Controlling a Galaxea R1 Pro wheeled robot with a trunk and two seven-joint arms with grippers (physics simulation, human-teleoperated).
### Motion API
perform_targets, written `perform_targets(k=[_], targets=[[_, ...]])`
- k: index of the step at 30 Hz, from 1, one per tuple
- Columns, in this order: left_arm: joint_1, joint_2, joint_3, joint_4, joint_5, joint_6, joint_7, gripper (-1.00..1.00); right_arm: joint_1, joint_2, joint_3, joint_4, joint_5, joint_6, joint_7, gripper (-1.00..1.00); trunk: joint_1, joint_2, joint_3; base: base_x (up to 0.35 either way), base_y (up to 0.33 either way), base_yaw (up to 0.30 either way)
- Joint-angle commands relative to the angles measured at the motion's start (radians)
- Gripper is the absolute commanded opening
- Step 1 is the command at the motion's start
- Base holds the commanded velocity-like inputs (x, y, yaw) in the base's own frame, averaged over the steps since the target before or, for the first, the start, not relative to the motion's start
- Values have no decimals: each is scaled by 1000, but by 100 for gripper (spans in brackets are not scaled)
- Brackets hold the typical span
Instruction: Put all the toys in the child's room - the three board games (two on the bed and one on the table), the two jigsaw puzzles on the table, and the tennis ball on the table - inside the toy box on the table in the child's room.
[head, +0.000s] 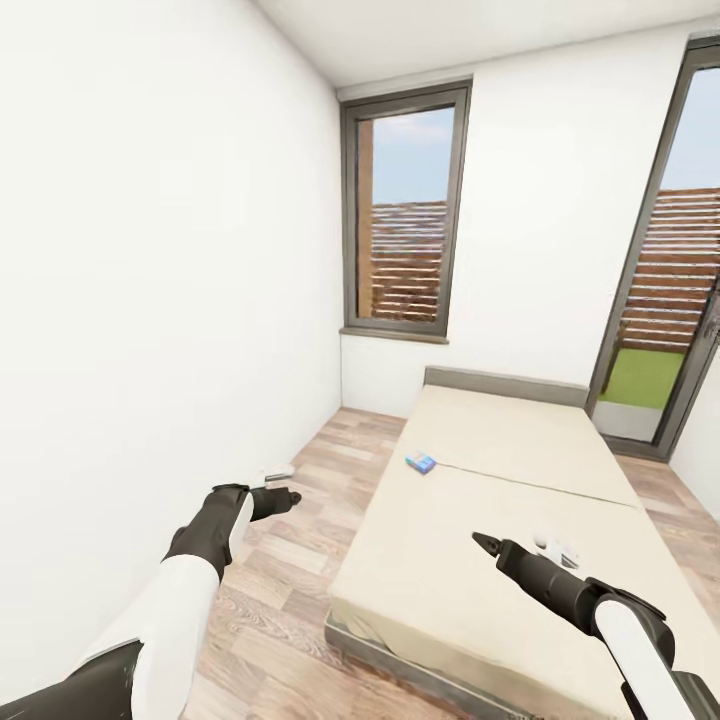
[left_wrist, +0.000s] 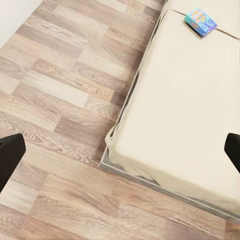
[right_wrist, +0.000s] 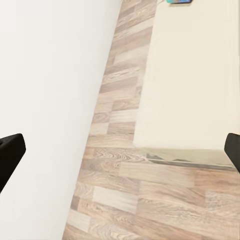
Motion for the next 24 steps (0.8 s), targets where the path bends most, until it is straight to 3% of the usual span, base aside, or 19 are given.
perform_targets(k=[1,9,24], targets=[[0,-1,8,-2,-11,2,-9,100,-1,0,0,-1,-11,3,-9,100,0,-1,-2,0,168,-125],[0,-1,8,-2,-11,-4,-10,100,0,1,0,-1,-11,2,-10,100,0,-1,-12,0,166,-136],[0,-1,9,-2,-11,-5,-16,100,-1,2,1,-1,-11,2,-10,100,0,-1,-31,0,22,-141]])
